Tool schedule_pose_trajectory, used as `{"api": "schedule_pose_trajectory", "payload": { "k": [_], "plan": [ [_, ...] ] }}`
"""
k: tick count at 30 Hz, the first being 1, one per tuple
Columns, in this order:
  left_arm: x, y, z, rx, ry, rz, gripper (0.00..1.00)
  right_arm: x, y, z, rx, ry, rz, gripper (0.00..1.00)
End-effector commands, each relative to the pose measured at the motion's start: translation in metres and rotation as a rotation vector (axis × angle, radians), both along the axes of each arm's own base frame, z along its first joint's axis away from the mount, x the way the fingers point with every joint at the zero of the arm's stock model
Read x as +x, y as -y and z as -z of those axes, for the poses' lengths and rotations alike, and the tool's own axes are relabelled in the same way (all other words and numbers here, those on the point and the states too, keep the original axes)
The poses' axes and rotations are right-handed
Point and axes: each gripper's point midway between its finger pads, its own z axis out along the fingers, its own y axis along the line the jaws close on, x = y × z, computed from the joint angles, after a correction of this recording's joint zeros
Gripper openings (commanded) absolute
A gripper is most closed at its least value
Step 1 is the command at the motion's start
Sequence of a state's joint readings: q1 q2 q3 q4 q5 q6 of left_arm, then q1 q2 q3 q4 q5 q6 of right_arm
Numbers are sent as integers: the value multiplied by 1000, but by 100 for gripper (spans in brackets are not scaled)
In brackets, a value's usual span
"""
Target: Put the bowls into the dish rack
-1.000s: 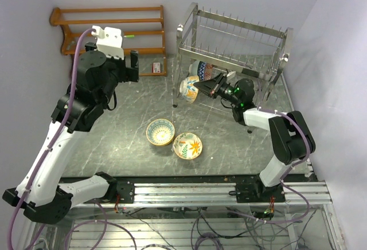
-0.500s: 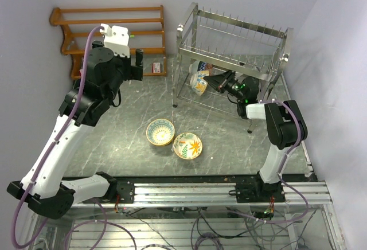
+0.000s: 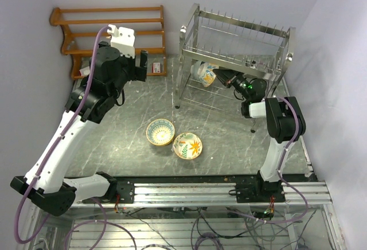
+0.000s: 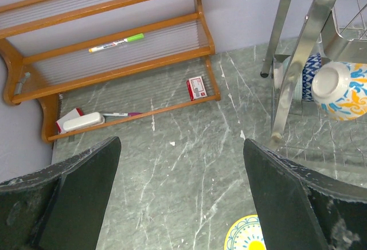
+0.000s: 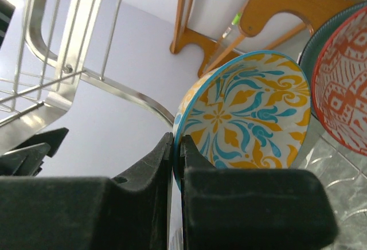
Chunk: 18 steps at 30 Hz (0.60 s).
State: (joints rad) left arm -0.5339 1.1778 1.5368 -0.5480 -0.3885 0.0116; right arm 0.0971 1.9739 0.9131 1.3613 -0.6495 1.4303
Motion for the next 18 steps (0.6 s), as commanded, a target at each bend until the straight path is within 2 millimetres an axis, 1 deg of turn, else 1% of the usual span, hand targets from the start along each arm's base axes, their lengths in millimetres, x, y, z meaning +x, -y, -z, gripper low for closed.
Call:
{"api": "schedule_pose_trajectory", "payload": {
  "k": [1, 5, 7, 9, 12, 18],
  "plan": [
    [2, 8, -4, -18, 22, 30, 99, 14, 27, -37, 58, 160, 101, 0],
    [2, 10, -3, -21, 18, 35, 99, 22, 29, -42, 49, 185, 122, 0],
    [2, 10, -2, -20, 17, 34, 99, 26, 31, -33, 61, 170, 129, 0],
    [2, 10, 0, -18, 14, 34, 99, 34, 33, -37, 65, 184, 139, 0],
    [1, 9, 3, -13, 9, 33, 99, 40, 36, -37, 69, 188, 157, 0],
    [1, 9, 7, -9, 5, 35, 99, 41, 42, -43, 131, 223, 170, 0]
  ]
}}
